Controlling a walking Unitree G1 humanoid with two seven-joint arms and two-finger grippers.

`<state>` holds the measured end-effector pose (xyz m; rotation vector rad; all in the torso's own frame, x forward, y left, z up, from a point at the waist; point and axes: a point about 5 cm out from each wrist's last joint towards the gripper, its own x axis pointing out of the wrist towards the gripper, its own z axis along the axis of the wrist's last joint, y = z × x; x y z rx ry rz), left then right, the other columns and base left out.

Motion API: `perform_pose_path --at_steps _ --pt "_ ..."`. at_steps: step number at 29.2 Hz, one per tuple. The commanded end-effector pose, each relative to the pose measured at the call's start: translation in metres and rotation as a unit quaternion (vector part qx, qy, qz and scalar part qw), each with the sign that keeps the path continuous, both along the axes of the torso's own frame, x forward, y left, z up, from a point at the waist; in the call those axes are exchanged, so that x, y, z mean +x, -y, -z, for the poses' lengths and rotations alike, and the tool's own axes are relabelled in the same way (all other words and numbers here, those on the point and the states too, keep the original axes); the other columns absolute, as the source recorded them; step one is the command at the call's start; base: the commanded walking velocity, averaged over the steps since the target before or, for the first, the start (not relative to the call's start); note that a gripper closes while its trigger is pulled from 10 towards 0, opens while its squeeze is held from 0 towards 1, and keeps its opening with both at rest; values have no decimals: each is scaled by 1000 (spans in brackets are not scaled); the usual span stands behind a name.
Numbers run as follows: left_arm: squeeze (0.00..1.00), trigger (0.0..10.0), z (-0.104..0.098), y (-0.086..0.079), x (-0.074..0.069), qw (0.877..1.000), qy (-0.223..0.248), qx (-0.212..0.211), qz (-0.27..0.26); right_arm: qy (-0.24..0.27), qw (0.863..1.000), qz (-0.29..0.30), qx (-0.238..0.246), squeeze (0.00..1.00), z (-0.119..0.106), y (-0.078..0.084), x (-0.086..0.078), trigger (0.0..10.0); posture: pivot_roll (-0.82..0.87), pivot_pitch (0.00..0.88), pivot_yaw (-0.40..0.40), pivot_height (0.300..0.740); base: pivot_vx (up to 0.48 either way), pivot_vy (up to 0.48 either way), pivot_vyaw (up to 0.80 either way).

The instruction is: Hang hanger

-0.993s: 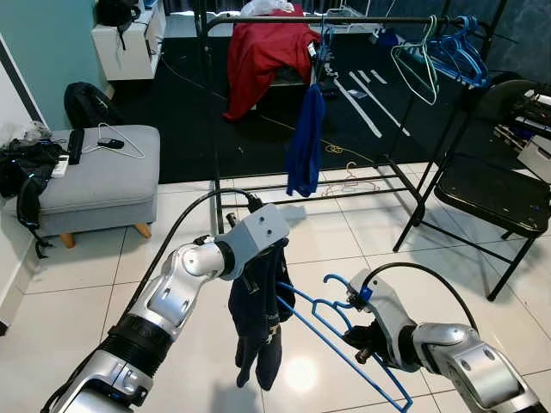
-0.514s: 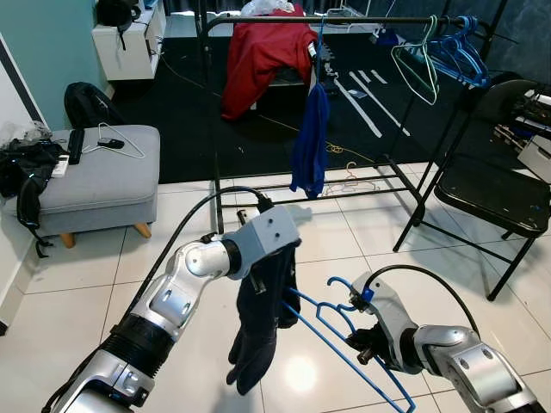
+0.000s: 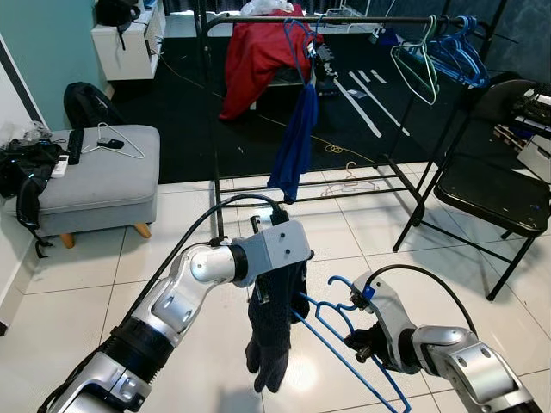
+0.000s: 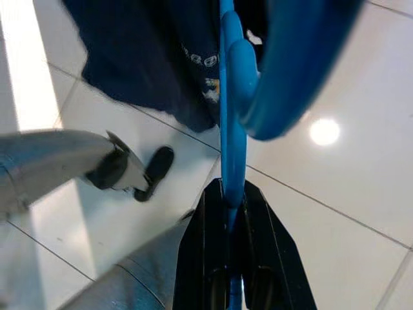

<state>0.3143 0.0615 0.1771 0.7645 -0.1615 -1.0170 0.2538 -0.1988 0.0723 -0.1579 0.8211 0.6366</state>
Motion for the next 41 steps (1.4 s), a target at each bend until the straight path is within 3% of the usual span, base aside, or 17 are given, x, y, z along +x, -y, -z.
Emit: perform_pose_path --at_steps 1,12,17,21,23,25,26,27,28,29,30,31,33,37,39,41 --pt "0 10000 -2 3 -5 1000 13 8 18 1 1000 10 6 0 1 3 0 10000 -49 83 -14 740 0 0 0" --pt "0 10000 -7 -2 -23 998 35 27 47 -31 988 115 97 0 20 10 3 10000 -38 70 -19 740 0 0 0" --pt "0 10000 -9 -7 -36 996 60 43 59 -47 946 223 229 0 25 13 17 10000 -25 55 -36 740 0 0 0" --pt "0 10000 -8 -9 -37 996 59 44 55 -44 940 235 244 0 24 13 19 10000 -24 54 -36 740 0 0 0" --pt "0 10000 -5 -13 -38 996 60 45 43 -17 910 291 296 0 16 18 32 10000 -23 52 -36 740 0 0 0" --pt "0 10000 -5 -16 -39 997 59 40 37 9 871 356 339 0 7 26 44 10000 -22 53 -35 740 0 0 0" --pt "0 10000 -5 -16 -39 997 59 40 37 9 871 356 339 0 7 26 44 10000 -22 53 -35 740 0 0 0" --pt "0 10000 -5 -16 -40 997 59 39 37 13 863 369 346 0 6 28 47 10000 -22 53 -35 740 0 0 0" --pt "0 10000 -5 -17 -40 997 58 37 35 20 846 388 366 0 1 31 52 10000 -23 60 -28 740 0 0 0" --pt "0 10000 -5 -17 -40 997 58 37 35 20 846 388 366 0 1 31 52 10000 -23 60 -28 740 0 0 0" --pt "0 10000 -4 -18 -40 997 57 36 34 24 829 399 392 0 -6 31 58 10000 -28 65 -22 740 0 0 0" --pt "0 10000 -4 -18 -40 997 57 36 34 24 829 399 392 0 -6 31 58 10000 -28 65 -22 740 0 0 0" --pt "0 10000 0 -19 -40 997 55 35 31 28 784 408 468 0 -25 25 75 10000 -34 74 -22 740 0 0 0" --pt "0 10000 0 -18 -40 997 55 33 31 27 777 407 479 0 -28 22 78 10000 -34 74 -22 740 0 0 0" --pt "0 10000 -8 -10 -43 997 60 -4 43 26 778 422 465 0 -26 17 83 10000 -33 81 -25 740 0 0 0" --pt "0 10000 -8 -10 -43 997 60 -4 43 26 778 422 465 0 -26 17 83 10000 -33 81 -25 740 0 0 0"
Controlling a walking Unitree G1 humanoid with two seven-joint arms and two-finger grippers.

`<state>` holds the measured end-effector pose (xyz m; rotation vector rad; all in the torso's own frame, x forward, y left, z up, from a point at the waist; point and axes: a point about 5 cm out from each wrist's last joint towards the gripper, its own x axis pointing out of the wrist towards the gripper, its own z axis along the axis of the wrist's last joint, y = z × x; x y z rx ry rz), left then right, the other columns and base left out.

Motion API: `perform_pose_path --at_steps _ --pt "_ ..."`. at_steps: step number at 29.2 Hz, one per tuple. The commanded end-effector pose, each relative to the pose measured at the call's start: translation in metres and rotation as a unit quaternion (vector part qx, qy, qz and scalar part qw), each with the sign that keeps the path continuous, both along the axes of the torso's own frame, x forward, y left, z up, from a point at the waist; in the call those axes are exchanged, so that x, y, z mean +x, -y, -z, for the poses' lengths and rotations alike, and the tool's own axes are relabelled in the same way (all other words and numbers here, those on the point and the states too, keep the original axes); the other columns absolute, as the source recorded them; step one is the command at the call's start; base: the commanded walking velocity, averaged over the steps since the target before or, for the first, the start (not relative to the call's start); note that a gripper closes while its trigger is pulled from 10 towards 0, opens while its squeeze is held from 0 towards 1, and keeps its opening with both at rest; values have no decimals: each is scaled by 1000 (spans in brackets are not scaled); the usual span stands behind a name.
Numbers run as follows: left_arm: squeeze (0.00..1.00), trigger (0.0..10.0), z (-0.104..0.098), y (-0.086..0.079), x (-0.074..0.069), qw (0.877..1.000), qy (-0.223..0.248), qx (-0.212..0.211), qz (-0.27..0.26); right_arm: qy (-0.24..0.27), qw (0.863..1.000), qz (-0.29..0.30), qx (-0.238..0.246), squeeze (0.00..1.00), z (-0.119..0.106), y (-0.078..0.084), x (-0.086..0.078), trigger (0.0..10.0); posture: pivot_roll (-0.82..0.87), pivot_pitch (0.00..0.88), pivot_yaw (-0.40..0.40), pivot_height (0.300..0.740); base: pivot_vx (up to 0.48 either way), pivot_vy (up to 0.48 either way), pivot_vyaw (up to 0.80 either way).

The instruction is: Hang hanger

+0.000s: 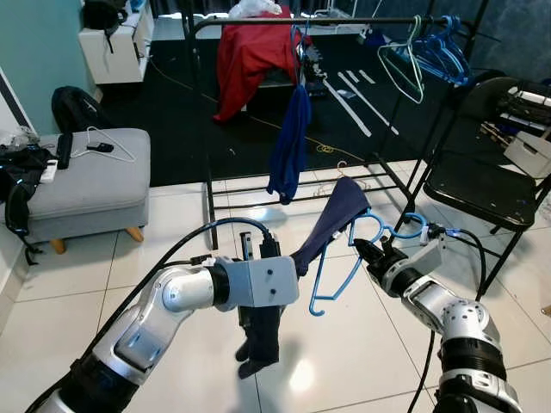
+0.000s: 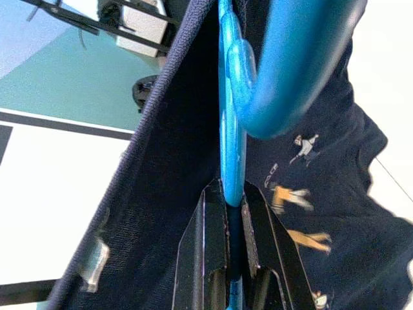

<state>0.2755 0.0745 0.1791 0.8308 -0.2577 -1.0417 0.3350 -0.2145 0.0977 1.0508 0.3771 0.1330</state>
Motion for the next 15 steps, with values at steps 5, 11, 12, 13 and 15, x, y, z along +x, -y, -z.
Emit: perform_pose_path --at_steps 5,11,12,13,15 --pt "0 10000 -15 8 -13 998 22 -53 39 -6 992 86 91 0 -6 1 12 10000 -29 87 -30 740 0 0 0" --pt "0 10000 -18 9 -23 995 9 -80 61 12 976 160 150 0 -20 12 21 10000 -27 92 -34 740 0 0 0" --pt "0 10000 -17 9 -24 995 5 -79 62 16 972 170 162 0 -22 13 23 10000 -27 92 -34 740 0 0 0" --pt "0 10000 -10 7 -22 997 2 -57 52 26 970 171 173 0 -28 13 25 10000 -25 93 -35 740 0 0 0" --pt "0 10000 -1 2 -14 999 -3 -43 19 39 973 147 176 0 -35 7 28 10000 -18 93 -39 740 0 0 0"
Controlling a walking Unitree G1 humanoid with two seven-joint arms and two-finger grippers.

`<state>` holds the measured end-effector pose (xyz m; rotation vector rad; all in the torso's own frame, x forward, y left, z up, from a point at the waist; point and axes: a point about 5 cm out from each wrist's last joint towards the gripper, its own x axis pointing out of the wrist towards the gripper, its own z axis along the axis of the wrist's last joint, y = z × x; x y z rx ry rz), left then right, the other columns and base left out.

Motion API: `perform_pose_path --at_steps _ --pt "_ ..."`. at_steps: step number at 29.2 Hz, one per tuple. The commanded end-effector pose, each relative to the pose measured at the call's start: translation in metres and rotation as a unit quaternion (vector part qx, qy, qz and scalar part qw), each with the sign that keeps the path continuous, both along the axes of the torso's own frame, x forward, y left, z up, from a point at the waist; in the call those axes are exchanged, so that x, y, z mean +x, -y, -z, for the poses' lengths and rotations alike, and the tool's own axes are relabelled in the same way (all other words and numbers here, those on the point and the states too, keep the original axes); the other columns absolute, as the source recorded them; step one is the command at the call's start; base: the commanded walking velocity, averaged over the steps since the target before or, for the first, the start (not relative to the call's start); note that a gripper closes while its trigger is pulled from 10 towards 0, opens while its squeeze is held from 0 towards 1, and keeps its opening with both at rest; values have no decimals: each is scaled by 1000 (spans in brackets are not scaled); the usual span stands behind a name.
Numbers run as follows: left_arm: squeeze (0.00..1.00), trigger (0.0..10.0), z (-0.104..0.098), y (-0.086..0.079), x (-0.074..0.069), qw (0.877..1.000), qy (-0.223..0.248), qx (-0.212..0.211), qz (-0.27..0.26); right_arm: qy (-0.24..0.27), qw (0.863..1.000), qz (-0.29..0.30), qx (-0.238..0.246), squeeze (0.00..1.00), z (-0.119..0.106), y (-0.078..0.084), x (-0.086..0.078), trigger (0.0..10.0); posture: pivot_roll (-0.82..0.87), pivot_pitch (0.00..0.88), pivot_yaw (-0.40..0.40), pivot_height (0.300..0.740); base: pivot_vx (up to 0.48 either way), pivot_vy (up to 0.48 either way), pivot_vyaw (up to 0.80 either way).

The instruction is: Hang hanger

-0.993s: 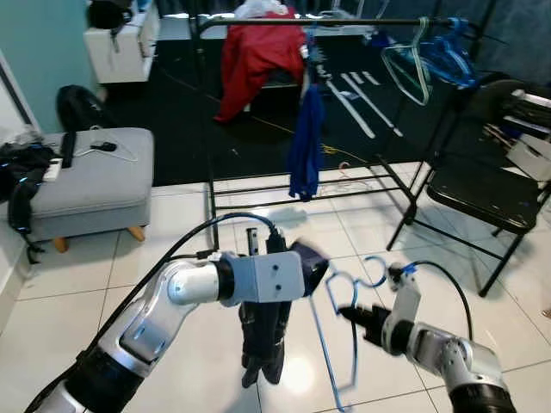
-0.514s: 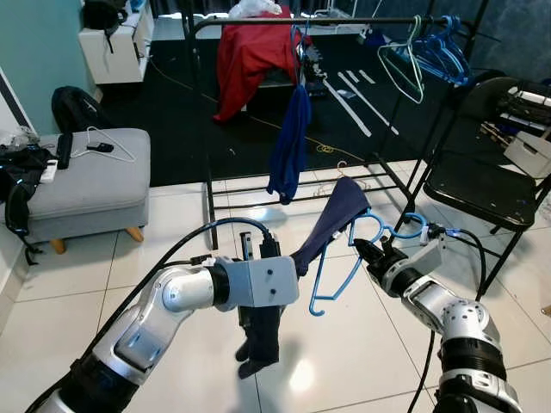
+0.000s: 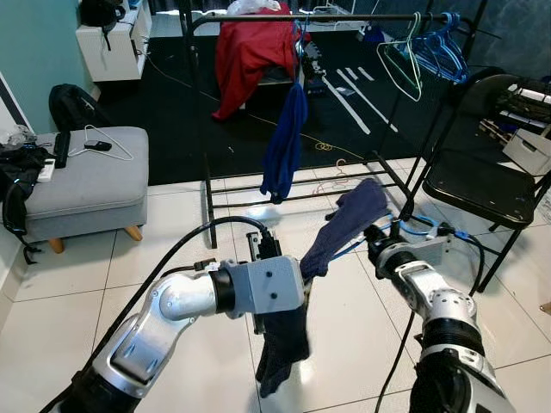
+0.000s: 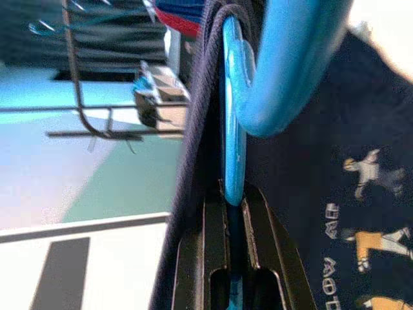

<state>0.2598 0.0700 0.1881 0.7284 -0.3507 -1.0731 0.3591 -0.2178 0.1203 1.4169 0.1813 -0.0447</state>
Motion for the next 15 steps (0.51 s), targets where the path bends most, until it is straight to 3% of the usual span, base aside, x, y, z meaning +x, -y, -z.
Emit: perform_pose_path --at_steps 1,2,4,5,6,8,15 --pt "0 10000 20 -7 11 998 -16 38 -47 38 999 -27 -8 0 -19 -6 6 10000 -20 93 -39 740 0 0 0" --pt "0 10000 29 -11 19 996 -19 55 -74 46 996 -67 -32 0 -23 -17 7 10000 -20 93 -39 740 0 0 0" --pt "0 10000 34 -14 23 994 -21 62 -88 49 993 -92 -48 0 -24 -23 6 10000 -20 93 -39 740 0 0 0" --pt "0 10000 37 -15 32 991 -23 56 -116 42 985 -138 -90 0 -19 -36 3 10000 -34 94 -36 740 0 0 0" --pt "0 10000 37 -15 32 991 -23 56 -116 42 985 -138 -90 0 -19 -36 3 10000 -34 94 -36 740 0 0 0" --pt "0 10000 39 -12 44 987 -17 51 -150 24 969 -205 -137 0 -6 -55 -7 10000 -39 95 -38 740 0 0 0" --pt "0 10000 31 2 59 985 0 20 -172 -7 948 -277 -158 0 15 -74 -26 10000 -45 107 -42 740 0 0 0"
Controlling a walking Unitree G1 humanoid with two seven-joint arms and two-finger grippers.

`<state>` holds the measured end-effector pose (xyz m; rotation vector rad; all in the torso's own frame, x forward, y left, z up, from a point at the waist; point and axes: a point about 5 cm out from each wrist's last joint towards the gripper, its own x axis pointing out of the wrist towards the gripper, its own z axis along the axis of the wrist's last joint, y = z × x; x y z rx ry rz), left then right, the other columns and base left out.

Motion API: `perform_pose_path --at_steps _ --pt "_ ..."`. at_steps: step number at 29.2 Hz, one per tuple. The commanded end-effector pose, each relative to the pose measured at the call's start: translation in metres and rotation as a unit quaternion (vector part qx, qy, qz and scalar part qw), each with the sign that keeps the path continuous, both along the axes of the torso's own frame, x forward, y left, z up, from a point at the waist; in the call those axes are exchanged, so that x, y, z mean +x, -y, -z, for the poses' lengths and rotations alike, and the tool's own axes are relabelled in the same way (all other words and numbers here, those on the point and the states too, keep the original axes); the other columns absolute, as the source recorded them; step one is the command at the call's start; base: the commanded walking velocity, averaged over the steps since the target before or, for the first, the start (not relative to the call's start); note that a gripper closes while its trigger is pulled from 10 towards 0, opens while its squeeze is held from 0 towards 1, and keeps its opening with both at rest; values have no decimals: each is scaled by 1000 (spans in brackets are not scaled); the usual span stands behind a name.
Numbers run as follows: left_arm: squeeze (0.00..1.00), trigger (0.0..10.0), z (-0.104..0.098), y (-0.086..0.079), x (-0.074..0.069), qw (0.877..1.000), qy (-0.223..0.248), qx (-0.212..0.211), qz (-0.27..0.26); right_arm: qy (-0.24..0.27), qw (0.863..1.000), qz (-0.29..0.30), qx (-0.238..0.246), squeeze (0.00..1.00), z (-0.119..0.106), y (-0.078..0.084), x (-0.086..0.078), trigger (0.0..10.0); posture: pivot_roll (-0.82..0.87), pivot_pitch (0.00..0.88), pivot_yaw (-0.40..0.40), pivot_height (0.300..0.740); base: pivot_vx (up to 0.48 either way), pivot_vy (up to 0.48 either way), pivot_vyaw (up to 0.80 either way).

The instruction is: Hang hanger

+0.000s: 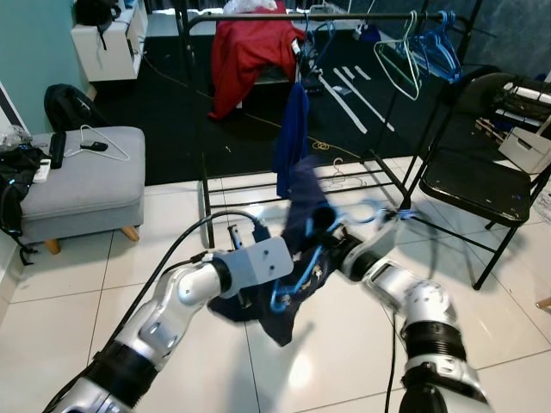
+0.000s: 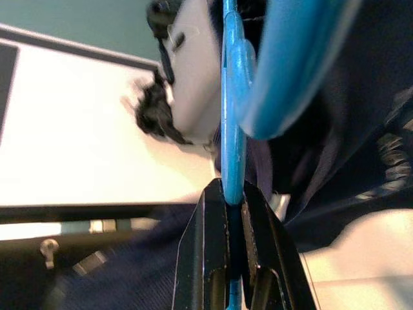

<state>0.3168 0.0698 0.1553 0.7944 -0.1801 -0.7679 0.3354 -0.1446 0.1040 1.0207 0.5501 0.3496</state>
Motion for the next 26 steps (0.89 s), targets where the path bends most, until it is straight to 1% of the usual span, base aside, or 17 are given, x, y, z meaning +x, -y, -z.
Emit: perform_pose_path --at_steps 1,4,6,7,9,10,11,14,15,16,17,19,20,22,23,25,26 --pt "0 10000 -2 1 2 1000 8 -5 -3 3 1000 -9 -4 0 -1 -1 -2 10000 -45 107 -42 740 0 0 0" --pt "0 10000 -5 0 3 1000 6 -9 0 3 1000 8 7 0 -2 4 -2 10000 -48 109 -40 740 0 0 0" --pt "0 10000 0 -4 3 1000 1 -2 -2 10 999 35 33 0 -7 10 0 10000 -45 109 -40 740 0 0 0" --pt "0 10000 0 -4 3 1000 1 -2 -2 10 999 35 33 0 -7 10 0 10000 -45 109 -40 740 0 0 0" --pt "0 10000 7 -13 3 1000 -5 9 -7 23 994 88 54 0 -12 25 4 10000 -46 111 -37 740 0 0 0" --pt "0 10000 7 -13 3 1000 -5 9 -7 23 994 88 54 0 -12 25 4 10000 -46 111 -37 740 0 0 0" --pt "0 10000 9 -19 -1 1000 -13 7 -4 30 986 143 78 0 -16 41 8 10000 -41 113 -36 740 0 0 0" --pt "0 10000 9 -19 -1 1000 -13 7 -4 30 986 143 78 0 -16 41 8 10000 -41 113 -36 740 0 0 0" --pt "0 10000 9 -21 -3 1000 -17 4 -1 32 982 164 92 0 -18 48 9 10000 -41 113 -36 740 0 0 0" --pt "0 10000 11 -23 -8 1000 -21 6 4 41 976 180 118 0 -24 53 11 10000 -38 115 -38 740 0 0 0" --pt "0 10000 11 -23 -8 1000 -21 6 4 41 976 180 118 0 -24 53 11 10000 -38 115 -38 740 0 0 0" --pt "0 10000 17 -28 -16 999 -31 13 9 72 964 190 174 0 -41 59 15 10000 -37 119 -41 740 0 0 0" --pt "0 10000 17 -28 -16 999 -31 13 9 72 964 190 174 0 -41 59 15 10000 -37 119 -41 740 0 0 0" --pt "0 10000 21 -31 -20 999 -35 16 7 96 953 193 213 0 -53 61 17 10000 -37 118 -42 740 0 0 0" --pt "0 10000 21 -31 -20 999 -35 16 7 96 953 193 213 0 -53 61 17 10000 -37 118 -42 740 0 0 0" --pt "0 10000 24 -33 -21 999 -38 18 0 110 944 197 240 0 -60 62 17 10000 -36 118 -45 740 0 0 0" --pt "0 10000 25 -34 -21 999 -37 21 -4 113 944 192 244 0 -62 61 17 10000 -37 116 -45 740 0 0 0"
